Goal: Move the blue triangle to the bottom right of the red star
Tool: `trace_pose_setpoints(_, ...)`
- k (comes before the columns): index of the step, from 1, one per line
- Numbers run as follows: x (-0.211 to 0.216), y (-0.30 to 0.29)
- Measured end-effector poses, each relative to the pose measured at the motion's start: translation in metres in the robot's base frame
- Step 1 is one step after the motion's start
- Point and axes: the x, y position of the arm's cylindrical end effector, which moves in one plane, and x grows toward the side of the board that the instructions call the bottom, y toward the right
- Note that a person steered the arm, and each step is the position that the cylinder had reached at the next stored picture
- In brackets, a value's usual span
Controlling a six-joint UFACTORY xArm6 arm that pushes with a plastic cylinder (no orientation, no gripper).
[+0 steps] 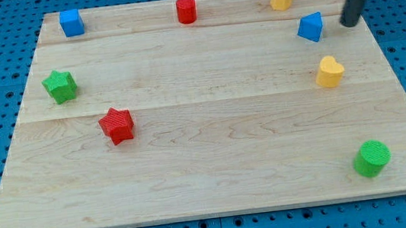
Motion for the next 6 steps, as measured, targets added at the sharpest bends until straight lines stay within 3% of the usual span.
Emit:
trace_pose_setpoints(2, 0.013, -0.091)
trace_pose_setpoints(3, -0.019, -0.074)
trace_pose_setpoints(4, -0.006, -0.136)
trace_pose_setpoints(5, 0.049, -0.198)
trace_pose_setpoints(6, 0.082, -0.225)
